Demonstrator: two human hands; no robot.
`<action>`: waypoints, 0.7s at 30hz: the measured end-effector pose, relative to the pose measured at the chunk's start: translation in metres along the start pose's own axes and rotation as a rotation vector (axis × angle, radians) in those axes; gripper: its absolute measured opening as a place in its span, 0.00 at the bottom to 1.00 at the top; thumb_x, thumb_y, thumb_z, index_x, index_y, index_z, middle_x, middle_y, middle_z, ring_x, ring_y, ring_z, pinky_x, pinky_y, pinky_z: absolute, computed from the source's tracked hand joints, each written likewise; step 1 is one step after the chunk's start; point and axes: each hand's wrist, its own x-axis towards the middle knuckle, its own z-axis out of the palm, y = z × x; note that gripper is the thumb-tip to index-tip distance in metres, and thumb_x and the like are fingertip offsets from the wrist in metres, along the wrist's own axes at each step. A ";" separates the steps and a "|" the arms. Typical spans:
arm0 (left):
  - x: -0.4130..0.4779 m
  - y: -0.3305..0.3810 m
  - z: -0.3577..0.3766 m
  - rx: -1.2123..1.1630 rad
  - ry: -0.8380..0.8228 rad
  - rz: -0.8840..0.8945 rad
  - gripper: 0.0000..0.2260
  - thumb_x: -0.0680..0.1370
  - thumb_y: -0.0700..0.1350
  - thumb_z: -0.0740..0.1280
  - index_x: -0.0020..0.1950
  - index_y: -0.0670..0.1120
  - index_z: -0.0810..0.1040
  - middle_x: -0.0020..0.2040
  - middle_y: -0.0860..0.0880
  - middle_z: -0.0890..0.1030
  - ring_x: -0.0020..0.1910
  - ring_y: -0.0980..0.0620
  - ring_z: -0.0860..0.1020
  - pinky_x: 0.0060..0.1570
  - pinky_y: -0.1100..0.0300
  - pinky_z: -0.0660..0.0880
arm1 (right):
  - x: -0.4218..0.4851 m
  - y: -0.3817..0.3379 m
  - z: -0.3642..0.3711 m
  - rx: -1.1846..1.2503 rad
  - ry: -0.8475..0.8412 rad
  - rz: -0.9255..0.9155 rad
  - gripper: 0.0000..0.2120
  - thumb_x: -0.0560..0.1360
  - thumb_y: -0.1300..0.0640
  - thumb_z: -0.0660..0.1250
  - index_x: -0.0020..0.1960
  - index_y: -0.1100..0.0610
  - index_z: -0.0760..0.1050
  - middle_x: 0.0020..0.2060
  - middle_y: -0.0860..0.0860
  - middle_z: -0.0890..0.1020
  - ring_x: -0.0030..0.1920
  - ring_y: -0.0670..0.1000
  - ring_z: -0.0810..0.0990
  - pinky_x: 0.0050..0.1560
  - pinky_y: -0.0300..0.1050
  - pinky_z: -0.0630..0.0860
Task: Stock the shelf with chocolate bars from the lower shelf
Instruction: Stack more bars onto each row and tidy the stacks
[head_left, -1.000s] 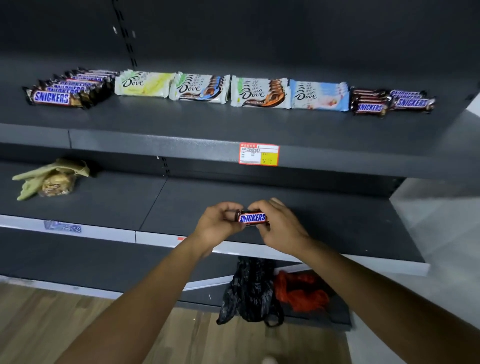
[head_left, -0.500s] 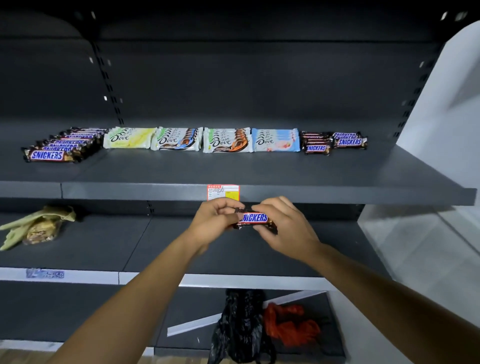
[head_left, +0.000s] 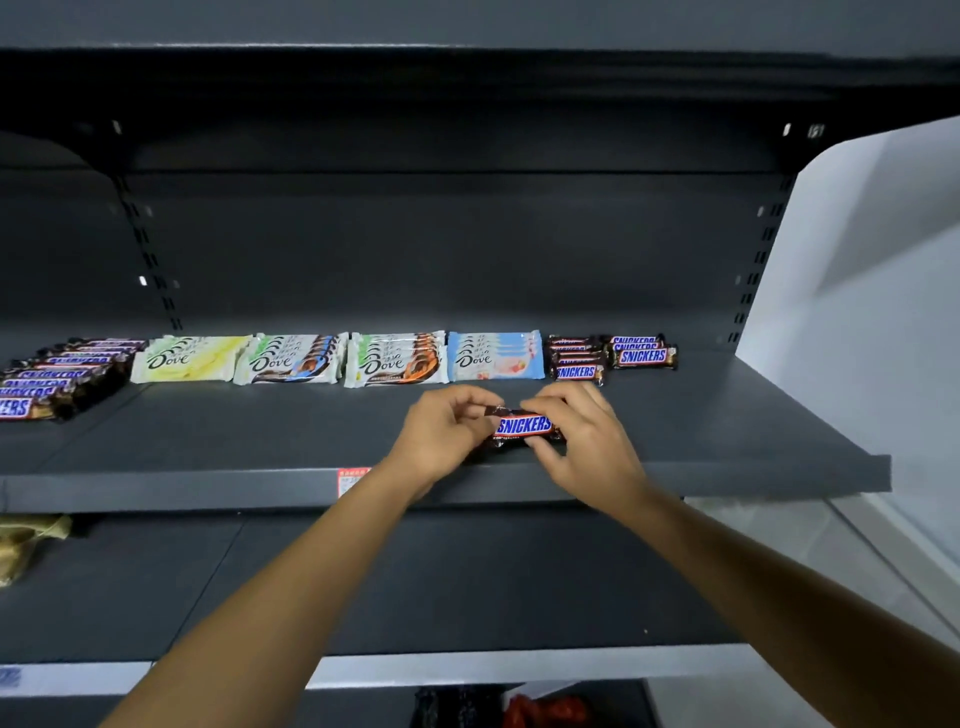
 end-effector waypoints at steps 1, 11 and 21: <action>0.007 0.002 0.005 0.011 0.006 0.006 0.10 0.73 0.34 0.69 0.42 0.51 0.81 0.37 0.50 0.82 0.36 0.56 0.77 0.46 0.60 0.75 | 0.004 0.008 -0.001 -0.012 0.000 0.007 0.15 0.67 0.59 0.71 0.54 0.58 0.78 0.49 0.52 0.78 0.50 0.52 0.73 0.53 0.46 0.73; 0.066 0.002 0.055 0.323 0.069 0.025 0.06 0.73 0.39 0.70 0.39 0.50 0.79 0.33 0.54 0.80 0.35 0.57 0.77 0.42 0.63 0.73 | 0.018 0.071 -0.009 -0.058 -0.218 0.171 0.17 0.69 0.61 0.73 0.57 0.59 0.78 0.52 0.53 0.77 0.52 0.54 0.76 0.54 0.43 0.71; 0.115 -0.003 0.077 0.420 0.048 0.039 0.06 0.74 0.43 0.70 0.38 0.51 0.79 0.33 0.55 0.79 0.37 0.55 0.77 0.43 0.63 0.74 | 0.034 0.105 0.003 -0.057 -0.221 0.354 0.16 0.70 0.68 0.68 0.57 0.58 0.78 0.55 0.53 0.75 0.53 0.53 0.76 0.53 0.39 0.70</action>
